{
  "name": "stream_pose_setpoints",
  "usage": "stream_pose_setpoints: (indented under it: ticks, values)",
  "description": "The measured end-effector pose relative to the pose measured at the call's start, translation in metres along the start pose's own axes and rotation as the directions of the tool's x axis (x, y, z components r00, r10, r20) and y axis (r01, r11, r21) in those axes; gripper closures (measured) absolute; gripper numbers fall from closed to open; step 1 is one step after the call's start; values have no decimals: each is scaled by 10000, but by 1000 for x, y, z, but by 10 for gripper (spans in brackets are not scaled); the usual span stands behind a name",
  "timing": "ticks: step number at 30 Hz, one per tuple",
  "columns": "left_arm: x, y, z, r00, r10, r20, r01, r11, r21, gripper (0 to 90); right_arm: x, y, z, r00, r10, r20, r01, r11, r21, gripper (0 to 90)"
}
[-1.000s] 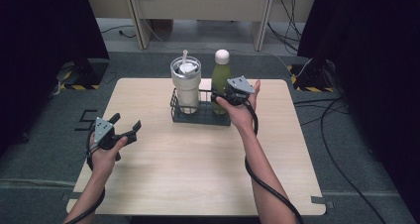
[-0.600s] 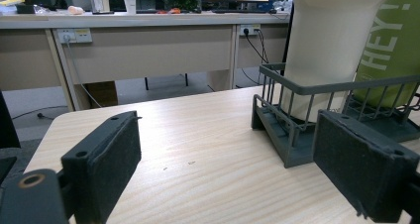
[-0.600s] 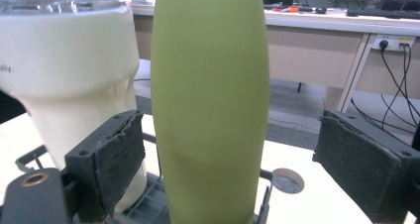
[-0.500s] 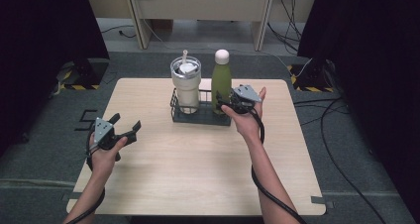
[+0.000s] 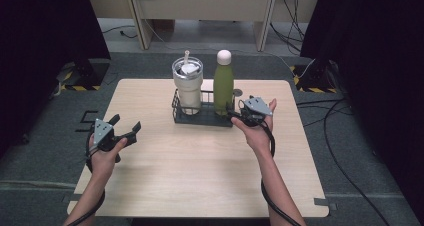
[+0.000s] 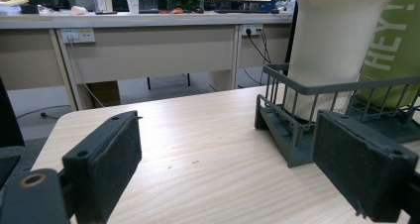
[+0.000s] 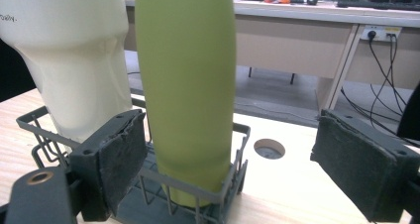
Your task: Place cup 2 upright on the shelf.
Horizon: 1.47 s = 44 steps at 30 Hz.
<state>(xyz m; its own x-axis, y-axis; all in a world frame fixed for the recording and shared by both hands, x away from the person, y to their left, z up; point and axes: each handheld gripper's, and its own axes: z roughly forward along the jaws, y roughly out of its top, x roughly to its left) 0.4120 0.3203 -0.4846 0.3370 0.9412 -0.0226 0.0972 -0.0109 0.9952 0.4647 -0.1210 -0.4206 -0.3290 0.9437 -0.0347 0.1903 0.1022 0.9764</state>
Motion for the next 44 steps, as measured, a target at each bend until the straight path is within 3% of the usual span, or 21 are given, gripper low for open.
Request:
stream_pose_setpoints:
  ticks: [19, 30, 44]
  values:
    - [-1, -1, 0, 10000, 25, 2, -25, 10000, 39, 114, -23, -21, -34, 9983, 298, 501, -296, 9996, -46, 147]
    - [-4, -2, 1, 10000, 31, 46, -32, 10000, 82, 116, -39, -44, -52, 9943, 566, 906, -576, 9983, 82, 149]
    - [-8, -2, 3, 9997, 63, 232, -66, 9999, 114, 127, -39, -51, -54, 9960, 583, 674, -600, 9979, 239, 168]
